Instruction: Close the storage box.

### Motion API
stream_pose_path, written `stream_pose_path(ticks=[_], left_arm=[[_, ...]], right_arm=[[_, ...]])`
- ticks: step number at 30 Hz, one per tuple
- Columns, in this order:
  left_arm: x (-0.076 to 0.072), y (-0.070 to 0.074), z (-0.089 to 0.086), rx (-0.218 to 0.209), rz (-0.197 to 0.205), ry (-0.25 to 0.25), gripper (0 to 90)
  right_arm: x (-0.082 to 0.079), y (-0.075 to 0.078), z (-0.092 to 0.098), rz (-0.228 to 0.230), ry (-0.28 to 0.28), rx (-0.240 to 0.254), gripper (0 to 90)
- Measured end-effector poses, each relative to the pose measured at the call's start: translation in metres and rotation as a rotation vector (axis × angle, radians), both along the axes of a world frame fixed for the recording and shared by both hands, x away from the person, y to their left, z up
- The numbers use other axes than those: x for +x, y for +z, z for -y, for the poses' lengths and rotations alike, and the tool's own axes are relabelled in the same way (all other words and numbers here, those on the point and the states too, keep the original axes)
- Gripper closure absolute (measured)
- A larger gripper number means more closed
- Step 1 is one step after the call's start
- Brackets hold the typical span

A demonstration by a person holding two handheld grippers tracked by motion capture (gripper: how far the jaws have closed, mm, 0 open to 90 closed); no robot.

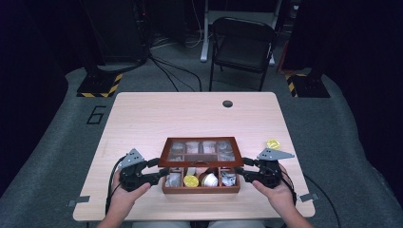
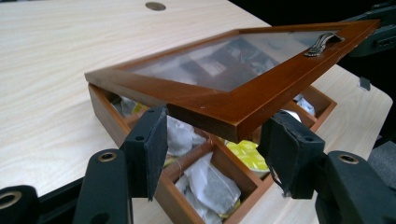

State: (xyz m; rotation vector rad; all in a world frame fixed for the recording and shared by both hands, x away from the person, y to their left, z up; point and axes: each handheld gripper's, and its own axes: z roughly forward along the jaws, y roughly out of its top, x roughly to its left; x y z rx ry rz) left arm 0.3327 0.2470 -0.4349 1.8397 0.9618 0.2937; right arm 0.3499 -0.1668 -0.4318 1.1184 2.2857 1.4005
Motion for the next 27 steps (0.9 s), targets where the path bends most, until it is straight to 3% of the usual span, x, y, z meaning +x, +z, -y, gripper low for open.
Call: stream_pose_path(ticks=[8,27], left_arm=[[-0.007,-0.013,0.001,0.03,-0.021,-0.007,42.1],[-0.014,-0.039,0.002,0.102,-0.086,-0.034,42.0]], right_arm=[[-0.009,-0.013,-0.001,0.005,0.004,-0.037,48.0],[-0.018,-0.04,-0.007,-0.038,0.051,-0.105,46.5]])
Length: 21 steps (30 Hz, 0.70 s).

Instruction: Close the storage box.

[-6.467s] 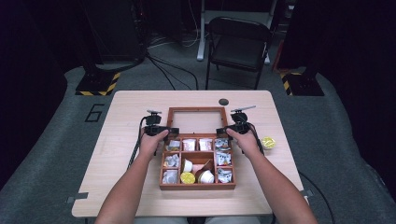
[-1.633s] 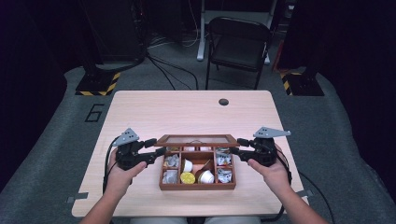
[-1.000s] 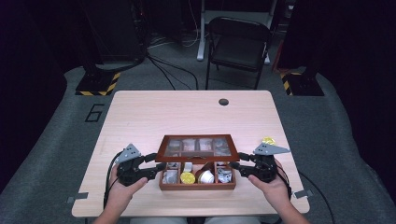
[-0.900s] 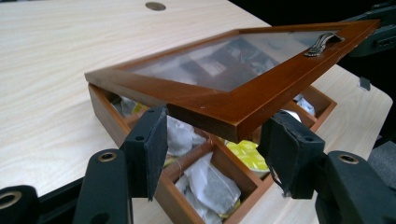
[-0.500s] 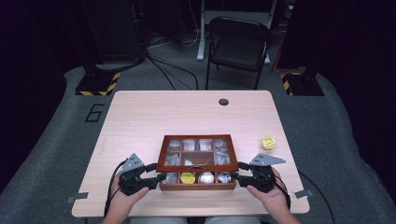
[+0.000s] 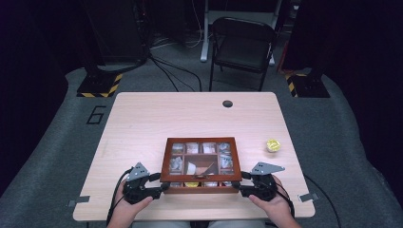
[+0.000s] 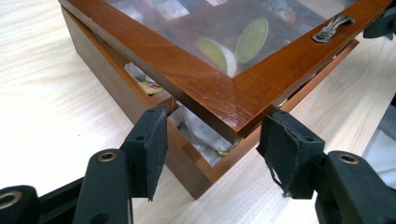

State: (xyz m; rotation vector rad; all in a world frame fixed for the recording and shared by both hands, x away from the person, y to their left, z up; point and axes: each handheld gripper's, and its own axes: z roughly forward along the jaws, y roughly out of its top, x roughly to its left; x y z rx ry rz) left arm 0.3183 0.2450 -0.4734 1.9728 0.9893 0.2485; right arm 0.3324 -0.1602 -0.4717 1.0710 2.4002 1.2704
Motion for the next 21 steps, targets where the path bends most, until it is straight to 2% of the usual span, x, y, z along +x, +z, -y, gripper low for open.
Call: stream_pose_path(ticks=[10,16,18,21], left_arm=[[-0.0005,-0.0058,0.0022,0.04,-0.006,-0.017,42.2],[-0.0023,-0.0089,0.0055,0.059,-0.016,-0.031,41.8],[-0.0027,-0.0098,0.0051,0.047,-0.035,-0.024,41.9],[-0.0056,-0.0089,0.0026,0.042,-0.039,-0.004,40.8]], right_arm=[[-0.0026,-0.0047,0.0026,-0.02,0.001,-0.011,45.8],[-0.0036,-0.0103,0.0025,-0.05,0.006,-0.051,45.7],[-0.004,-0.0102,0.0023,-0.06,0.007,-0.054,44.8],[-0.0052,-0.0093,0.0039,-0.055,0.016,-0.04,42.3]])
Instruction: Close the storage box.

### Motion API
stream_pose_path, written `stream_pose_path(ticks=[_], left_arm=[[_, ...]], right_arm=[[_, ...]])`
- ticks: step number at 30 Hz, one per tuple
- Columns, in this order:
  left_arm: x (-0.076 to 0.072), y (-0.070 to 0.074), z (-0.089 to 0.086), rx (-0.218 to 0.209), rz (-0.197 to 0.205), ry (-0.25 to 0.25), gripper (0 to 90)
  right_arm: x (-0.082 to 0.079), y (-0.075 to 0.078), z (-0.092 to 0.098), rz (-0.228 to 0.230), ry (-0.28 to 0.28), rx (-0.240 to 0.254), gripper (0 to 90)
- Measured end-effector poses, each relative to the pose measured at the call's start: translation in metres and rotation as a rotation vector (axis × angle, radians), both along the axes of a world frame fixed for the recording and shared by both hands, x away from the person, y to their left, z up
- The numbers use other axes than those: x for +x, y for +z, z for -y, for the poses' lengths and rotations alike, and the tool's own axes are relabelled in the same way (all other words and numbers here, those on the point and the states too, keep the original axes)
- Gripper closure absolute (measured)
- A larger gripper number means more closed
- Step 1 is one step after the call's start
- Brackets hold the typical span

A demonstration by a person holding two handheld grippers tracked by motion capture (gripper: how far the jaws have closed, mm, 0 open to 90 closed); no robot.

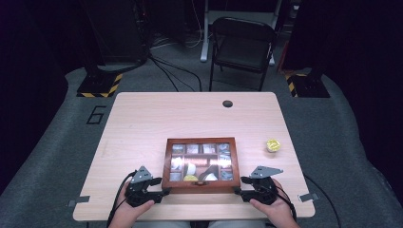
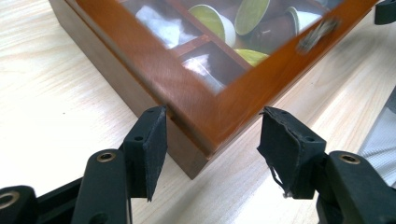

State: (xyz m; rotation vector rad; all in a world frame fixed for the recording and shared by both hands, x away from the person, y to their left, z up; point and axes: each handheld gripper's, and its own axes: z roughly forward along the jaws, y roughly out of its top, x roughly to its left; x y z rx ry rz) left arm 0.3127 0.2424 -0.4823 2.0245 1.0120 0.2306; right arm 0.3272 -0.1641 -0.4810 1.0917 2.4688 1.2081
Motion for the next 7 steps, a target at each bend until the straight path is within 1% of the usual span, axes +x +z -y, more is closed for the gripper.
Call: stream_pose_path(ticks=[4,5,6,7], left_arm=[[-0.006,0.0021,-0.0041,0.006,0.009,0.0,38.7],[-0.0062,0.0017,-0.0041,0.004,0.012,0.005,38.5],[-0.0054,0.0016,-0.0046,0.009,0.008,0.002,38.2],[-0.0046,0.0013,-0.0046,0.014,0.008,-0.001,38.1]], right_arm=[[-0.0045,0.0009,0.0042,-0.001,-0.01,0.011,40.6],[-0.0045,0.0008,0.0054,0.004,-0.006,0.007,40.5],[-0.0052,0.0008,0.0053,-0.003,-0.012,0.01,40.3],[-0.0044,0.0006,0.0051,0.004,-0.009,0.007,40.0]])
